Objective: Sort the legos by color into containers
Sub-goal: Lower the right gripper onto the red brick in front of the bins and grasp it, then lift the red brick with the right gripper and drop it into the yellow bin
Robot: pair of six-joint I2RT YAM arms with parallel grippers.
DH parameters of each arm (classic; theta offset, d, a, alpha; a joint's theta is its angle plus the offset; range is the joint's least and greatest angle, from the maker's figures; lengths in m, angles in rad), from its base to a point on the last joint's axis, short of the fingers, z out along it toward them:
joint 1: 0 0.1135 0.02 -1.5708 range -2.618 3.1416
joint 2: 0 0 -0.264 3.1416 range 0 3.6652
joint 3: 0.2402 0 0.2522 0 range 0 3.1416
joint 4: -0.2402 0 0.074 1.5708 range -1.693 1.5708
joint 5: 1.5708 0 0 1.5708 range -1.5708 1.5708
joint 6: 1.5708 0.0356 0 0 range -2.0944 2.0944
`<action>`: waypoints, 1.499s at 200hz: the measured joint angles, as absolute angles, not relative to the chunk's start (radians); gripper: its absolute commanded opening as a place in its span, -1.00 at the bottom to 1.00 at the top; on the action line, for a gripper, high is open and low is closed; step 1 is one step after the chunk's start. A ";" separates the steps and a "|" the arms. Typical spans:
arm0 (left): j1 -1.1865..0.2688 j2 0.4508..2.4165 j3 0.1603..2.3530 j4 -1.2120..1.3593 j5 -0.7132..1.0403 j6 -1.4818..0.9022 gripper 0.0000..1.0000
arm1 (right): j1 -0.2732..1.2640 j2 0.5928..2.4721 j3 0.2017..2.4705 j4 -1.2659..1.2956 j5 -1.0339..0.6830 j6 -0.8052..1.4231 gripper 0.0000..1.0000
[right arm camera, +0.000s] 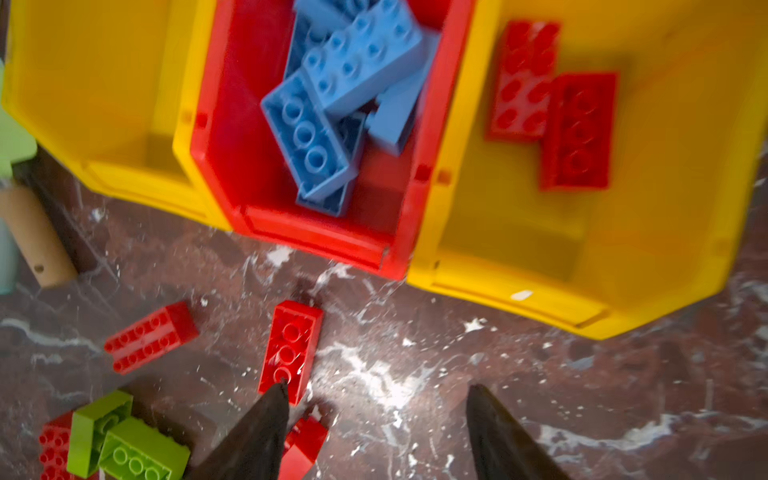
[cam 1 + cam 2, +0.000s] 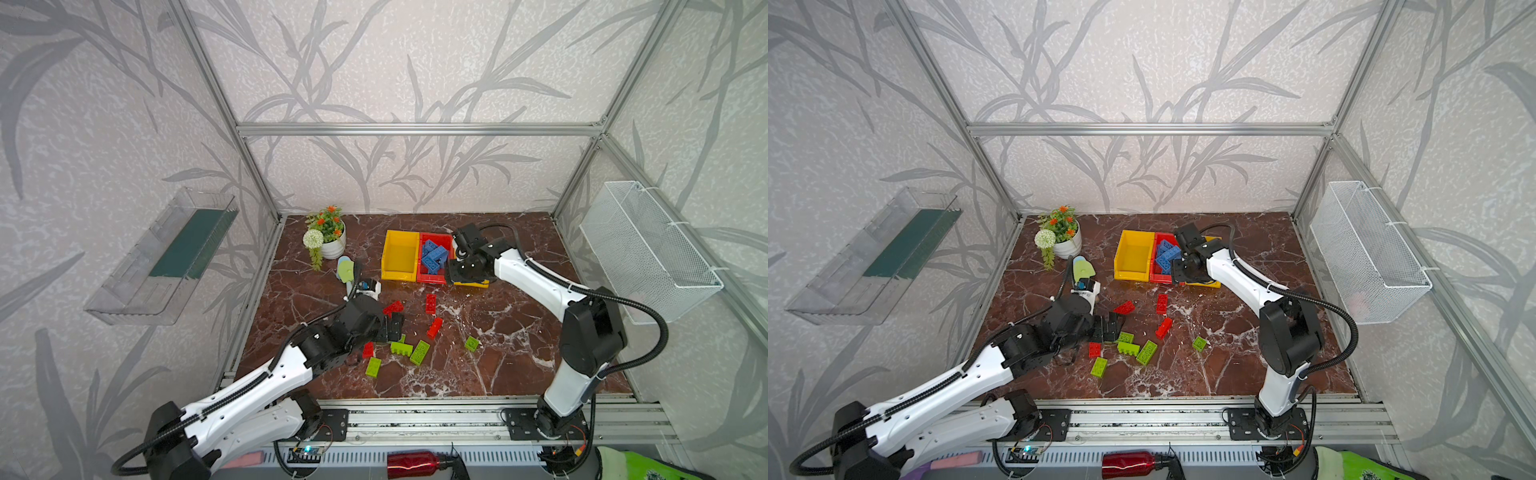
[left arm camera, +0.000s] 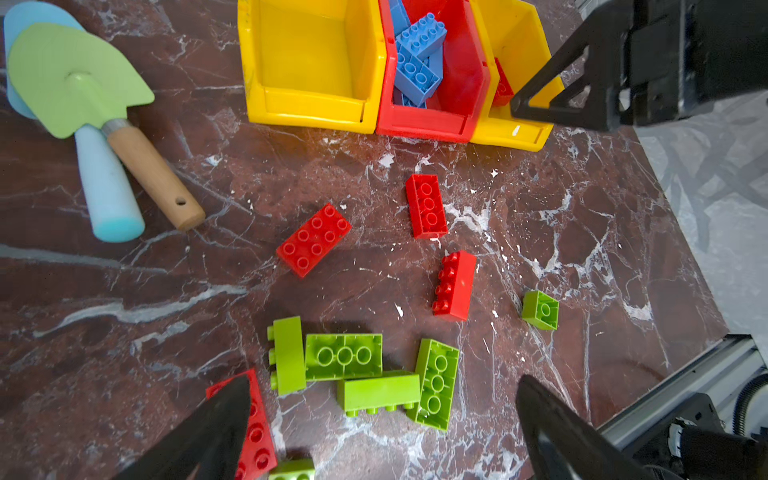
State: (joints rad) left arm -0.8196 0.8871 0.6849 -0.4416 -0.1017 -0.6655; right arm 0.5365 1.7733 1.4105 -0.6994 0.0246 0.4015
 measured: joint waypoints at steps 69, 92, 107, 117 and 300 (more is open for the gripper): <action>-0.820 0.680 0.575 -0.487 -0.083 -0.722 0.98 | 0.683 1.813 1.332 -0.645 0.024 0.509 0.37; -0.820 0.641 0.566 -0.507 -0.081 -0.734 0.98 | 0.688 1.852 1.332 -0.616 0.018 0.535 0.36; -0.820 0.619 0.560 -0.517 -0.081 -0.737 0.98 | 0.688 1.887 1.332 -0.598 0.015 0.551 0.34; -0.820 0.607 0.557 -0.524 -0.082 -0.737 0.98 | 0.689 1.911 1.333 -0.591 0.010 0.558 0.33; -0.820 0.797 0.563 -0.465 -0.122 -0.707 0.98 | 0.649 1.914 1.515 -0.701 0.136 0.472 -0.52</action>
State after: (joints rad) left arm -0.8196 0.7967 0.5629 -0.4648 -0.1219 -0.7067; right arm 0.6487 1.9137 1.5150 -0.7013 0.1364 0.4725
